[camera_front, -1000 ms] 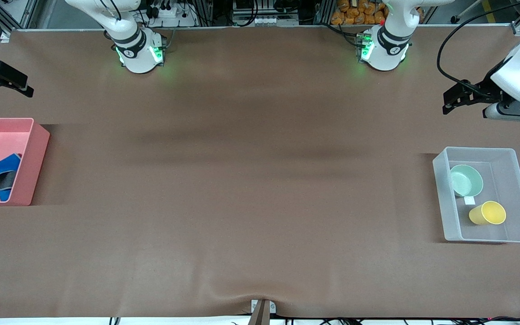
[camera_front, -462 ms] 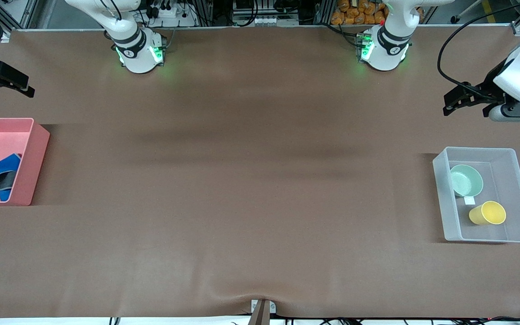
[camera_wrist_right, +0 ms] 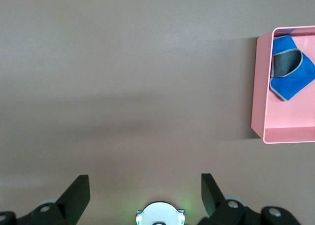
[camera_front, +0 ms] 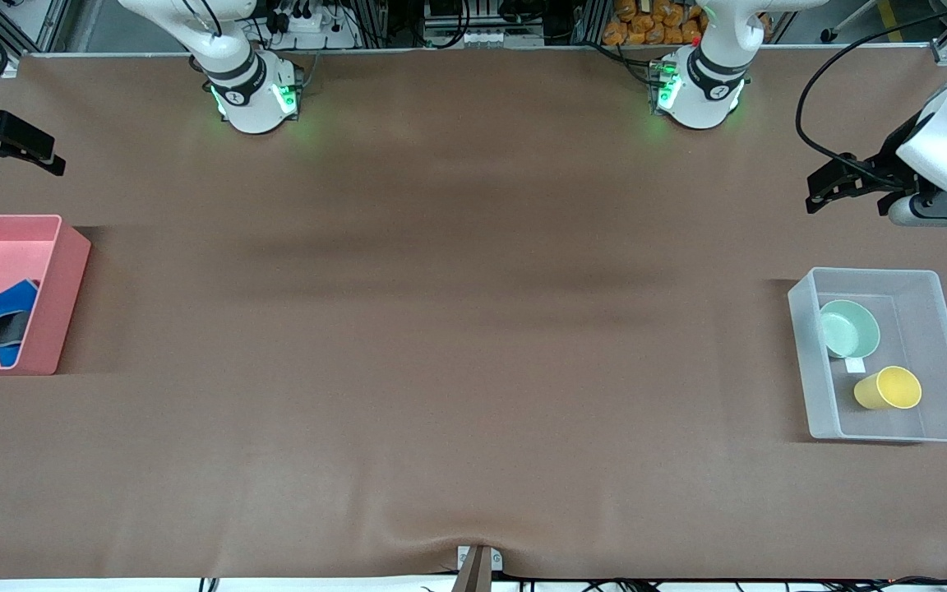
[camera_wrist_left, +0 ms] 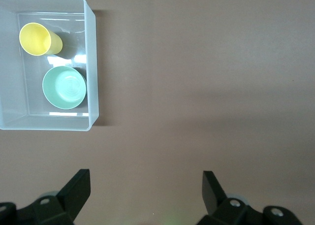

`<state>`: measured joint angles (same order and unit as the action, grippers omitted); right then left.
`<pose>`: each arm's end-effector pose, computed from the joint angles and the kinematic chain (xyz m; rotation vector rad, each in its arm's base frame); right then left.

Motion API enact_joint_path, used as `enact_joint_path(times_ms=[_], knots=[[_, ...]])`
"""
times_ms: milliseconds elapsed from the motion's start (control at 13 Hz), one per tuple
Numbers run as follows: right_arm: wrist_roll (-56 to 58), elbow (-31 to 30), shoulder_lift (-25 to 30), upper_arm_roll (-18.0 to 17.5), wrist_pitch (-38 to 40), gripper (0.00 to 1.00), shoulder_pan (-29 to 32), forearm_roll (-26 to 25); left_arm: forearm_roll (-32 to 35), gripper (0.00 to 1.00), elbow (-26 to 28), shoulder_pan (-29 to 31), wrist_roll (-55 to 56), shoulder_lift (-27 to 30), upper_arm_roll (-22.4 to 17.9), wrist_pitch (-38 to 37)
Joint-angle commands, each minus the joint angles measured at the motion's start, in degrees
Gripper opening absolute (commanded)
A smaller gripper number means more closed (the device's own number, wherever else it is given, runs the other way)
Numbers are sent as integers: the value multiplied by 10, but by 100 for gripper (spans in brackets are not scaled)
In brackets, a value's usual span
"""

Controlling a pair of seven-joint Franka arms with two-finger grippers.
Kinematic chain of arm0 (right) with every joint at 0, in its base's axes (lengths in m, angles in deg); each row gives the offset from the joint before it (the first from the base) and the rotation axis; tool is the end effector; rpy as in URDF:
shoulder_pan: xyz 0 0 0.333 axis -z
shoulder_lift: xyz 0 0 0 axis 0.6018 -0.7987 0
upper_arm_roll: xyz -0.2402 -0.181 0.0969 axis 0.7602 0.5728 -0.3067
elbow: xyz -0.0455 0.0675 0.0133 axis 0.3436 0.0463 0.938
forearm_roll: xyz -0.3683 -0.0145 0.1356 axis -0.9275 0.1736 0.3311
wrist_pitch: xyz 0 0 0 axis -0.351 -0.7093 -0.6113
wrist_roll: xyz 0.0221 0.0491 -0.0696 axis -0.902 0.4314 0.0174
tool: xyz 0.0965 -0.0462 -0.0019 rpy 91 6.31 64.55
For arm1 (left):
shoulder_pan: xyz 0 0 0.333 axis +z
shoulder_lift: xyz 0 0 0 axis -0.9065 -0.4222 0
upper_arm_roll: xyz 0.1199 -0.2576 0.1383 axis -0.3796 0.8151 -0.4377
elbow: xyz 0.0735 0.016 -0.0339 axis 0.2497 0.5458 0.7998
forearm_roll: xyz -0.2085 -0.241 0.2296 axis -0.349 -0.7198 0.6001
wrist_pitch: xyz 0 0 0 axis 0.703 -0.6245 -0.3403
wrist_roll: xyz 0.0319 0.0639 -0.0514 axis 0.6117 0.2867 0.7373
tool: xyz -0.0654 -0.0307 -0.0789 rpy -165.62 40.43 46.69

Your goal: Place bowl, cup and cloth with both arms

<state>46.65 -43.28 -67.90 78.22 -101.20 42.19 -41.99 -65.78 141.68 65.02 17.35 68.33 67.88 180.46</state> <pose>0.5073 -0.0244 0.6602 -3.1112 0.0632 0.1704 0.5296 -0.0519 0.6059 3.1194 -0.0443 -0.0420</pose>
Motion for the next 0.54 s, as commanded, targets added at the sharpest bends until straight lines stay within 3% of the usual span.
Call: enact_joint_path(times_ms=[0,462], knots=[[6,-9,14,3,6,100,3,12,7,100,-15,-3,4,-7,-1,-11],[6,-8,15,9,6,100,3,12,5,100,-12,-3,5,-14,-1,-11]])
